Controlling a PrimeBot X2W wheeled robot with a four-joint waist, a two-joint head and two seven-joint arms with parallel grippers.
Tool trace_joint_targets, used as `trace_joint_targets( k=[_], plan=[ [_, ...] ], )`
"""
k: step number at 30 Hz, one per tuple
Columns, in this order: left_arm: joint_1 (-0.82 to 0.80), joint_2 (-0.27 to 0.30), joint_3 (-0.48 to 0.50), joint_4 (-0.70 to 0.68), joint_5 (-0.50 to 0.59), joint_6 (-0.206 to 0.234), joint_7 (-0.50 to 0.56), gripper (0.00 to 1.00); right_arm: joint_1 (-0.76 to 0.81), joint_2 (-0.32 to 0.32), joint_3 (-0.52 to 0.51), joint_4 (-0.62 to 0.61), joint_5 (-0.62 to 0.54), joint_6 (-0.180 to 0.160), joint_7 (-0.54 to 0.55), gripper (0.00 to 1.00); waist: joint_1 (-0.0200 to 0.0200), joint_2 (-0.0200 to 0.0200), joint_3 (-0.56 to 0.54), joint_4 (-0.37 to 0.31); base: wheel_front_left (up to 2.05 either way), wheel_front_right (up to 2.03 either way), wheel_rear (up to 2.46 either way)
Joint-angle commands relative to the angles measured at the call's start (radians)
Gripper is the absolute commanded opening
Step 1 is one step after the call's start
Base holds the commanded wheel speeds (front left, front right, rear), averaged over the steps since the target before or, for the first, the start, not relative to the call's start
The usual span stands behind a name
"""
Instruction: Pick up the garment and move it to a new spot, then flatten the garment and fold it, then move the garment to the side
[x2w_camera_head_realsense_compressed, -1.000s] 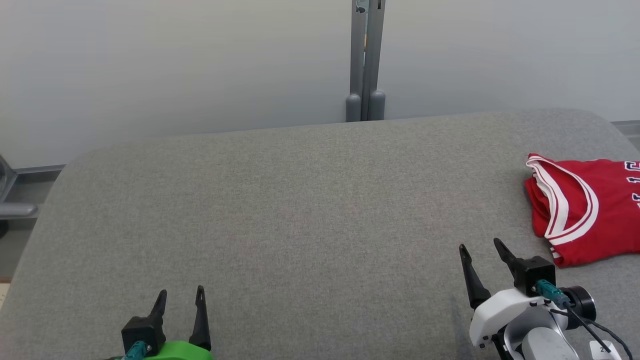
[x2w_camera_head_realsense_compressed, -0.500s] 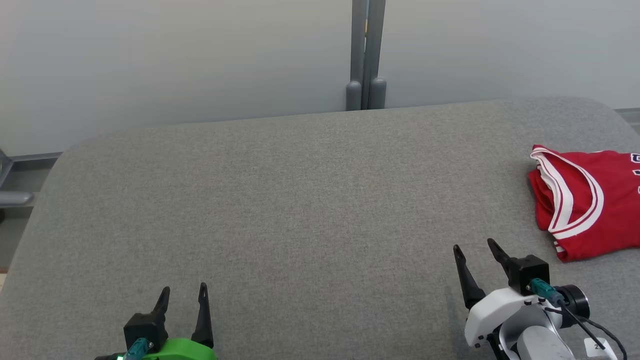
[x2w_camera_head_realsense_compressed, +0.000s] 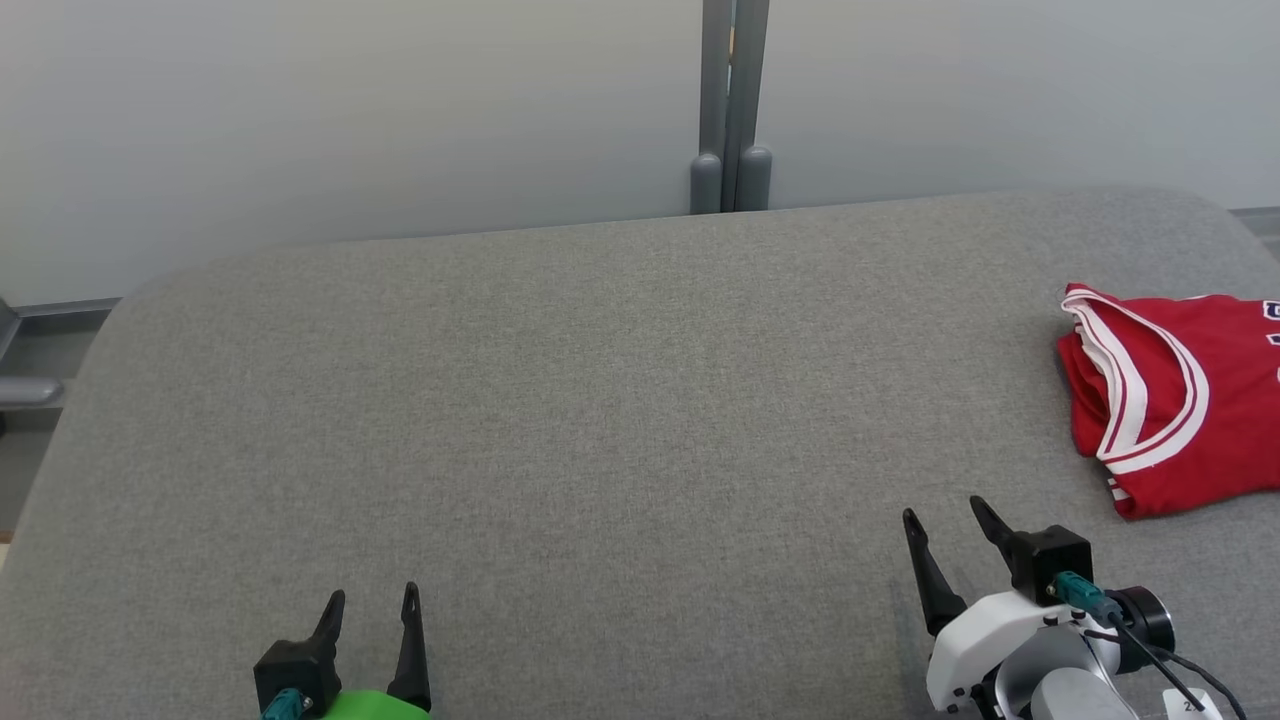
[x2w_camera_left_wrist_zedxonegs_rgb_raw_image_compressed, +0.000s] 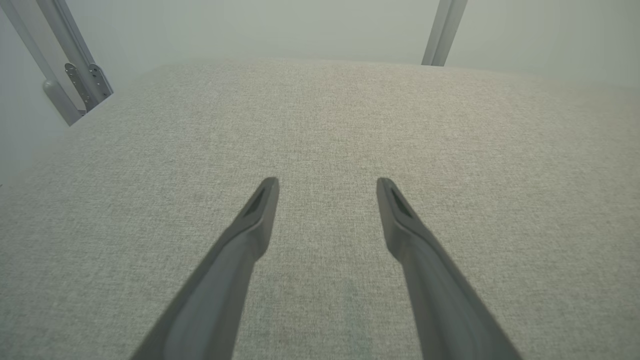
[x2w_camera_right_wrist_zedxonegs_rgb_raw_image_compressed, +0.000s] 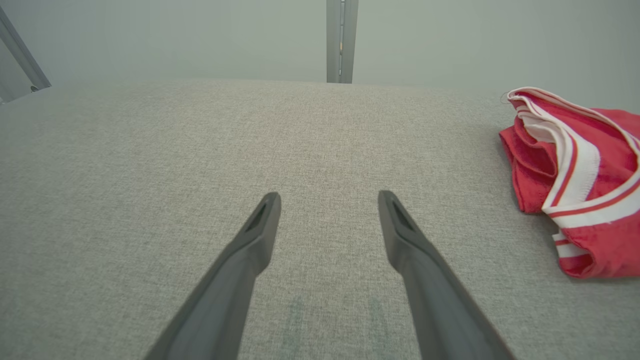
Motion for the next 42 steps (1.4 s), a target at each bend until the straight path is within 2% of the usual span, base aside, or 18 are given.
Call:
trace_joint_targets(
  k=[1,19,20,23,42],
  plan=[
    [-0.020,0.003,0.003,-0.016,0.000,-0.001,0.000,1.00,-0.027,-0.004,0.000,-0.015,0.001,0.000,-0.001,1.00,0.0000,0.0000,0.000,-0.001,0.00,0.00,0.00],
    [-0.026,0.004,0.003,-0.022,-0.016,-0.013,0.000,1.00,-0.033,-0.004,0.008,-0.009,0.005,-0.001,-0.002,1.00,0.0000,0.0000,0.003,-0.006,0.00,0.00,0.00],
    [-0.003,0.000,0.001,-0.003,-0.010,-0.007,0.000,0.00,-0.003,0.000,0.007,0.004,0.001,0.000,0.000,0.00,0.0000,0.0000,0.003,-0.006,0.00,0.00,0.00],
    [0.000,-0.001,0.005,0.017,-0.023,-0.007,0.008,0.00,0.004,0.003,-0.001,0.024,0.015,0.000,0.008,0.00,0.0000,0.0000,0.004,-0.006,0.00,0.00,0.00],
    [-0.030,0.000,0.049,-0.049,-0.370,-0.033,0.093,0.00,0.009,0.001,-0.043,-0.059,0.404,0.000,0.103,0.00,0.0000,0.0000,0.011,-0.008,0.00,0.00,0.00]
  ],
)
